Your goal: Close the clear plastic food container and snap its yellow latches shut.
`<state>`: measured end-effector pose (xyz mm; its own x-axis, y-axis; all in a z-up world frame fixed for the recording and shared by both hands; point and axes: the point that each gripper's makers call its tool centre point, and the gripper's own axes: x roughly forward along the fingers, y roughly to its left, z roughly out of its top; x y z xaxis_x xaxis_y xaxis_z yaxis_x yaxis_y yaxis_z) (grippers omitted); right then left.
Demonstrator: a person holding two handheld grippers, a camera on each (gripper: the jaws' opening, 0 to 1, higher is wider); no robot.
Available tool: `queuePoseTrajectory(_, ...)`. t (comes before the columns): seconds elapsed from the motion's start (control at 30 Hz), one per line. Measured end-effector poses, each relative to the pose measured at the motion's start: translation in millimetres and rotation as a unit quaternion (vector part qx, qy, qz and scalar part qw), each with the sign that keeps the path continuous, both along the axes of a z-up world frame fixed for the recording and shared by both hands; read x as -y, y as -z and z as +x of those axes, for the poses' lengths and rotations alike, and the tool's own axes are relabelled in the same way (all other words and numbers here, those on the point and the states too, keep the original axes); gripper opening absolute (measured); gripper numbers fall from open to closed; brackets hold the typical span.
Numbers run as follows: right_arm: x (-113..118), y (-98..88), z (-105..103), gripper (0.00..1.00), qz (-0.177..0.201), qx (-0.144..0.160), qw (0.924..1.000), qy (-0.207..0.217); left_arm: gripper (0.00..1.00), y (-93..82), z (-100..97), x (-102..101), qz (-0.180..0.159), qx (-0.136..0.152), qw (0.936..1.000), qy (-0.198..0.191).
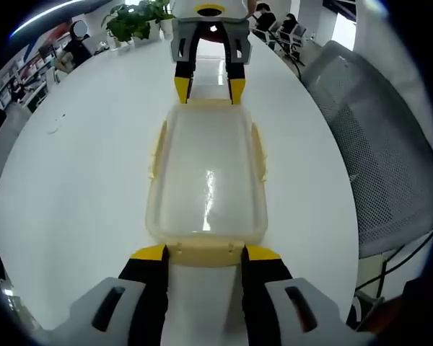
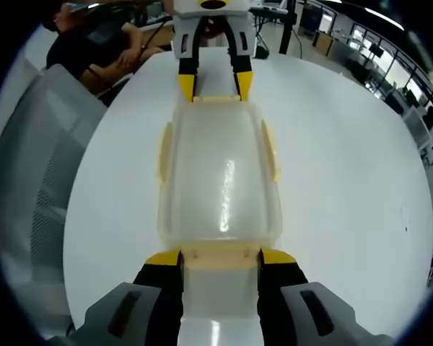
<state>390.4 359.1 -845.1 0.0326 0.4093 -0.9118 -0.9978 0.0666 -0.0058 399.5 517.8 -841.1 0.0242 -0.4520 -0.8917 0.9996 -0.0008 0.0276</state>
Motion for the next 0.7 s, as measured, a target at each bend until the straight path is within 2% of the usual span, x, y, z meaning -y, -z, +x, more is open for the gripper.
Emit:
queuePoseTrajectory(0.1,0,-1.3,-1,0.38,0.000,0.004,1.0000,-0.003,0.38,-0.7,-1.2,0,0.008,0.005,1.0000,-0.002)
queuePoseTrajectory(0.27,-4,-9.3,-8,0.38,0.002,0.002,0.9999,-0.011,0.38,-4.8,-10.7,-5,0.010,-0.017,0.9998,-0.009)
queuePoseTrajectory(0.5,-1,-31.5,-8,0.38,0.015,0.019,0.9997,-0.009,0.39,-23.2,-11.3,-3,-0.008,0.003,0.9999,-0.012)
queuePoseTrajectory(0.7,10,-45.0,-7,0.39,0.015,0.031,0.9994,-0.006,0.39,-37.8,-9.9,8,-0.016,0.015,0.9997,-0.009)
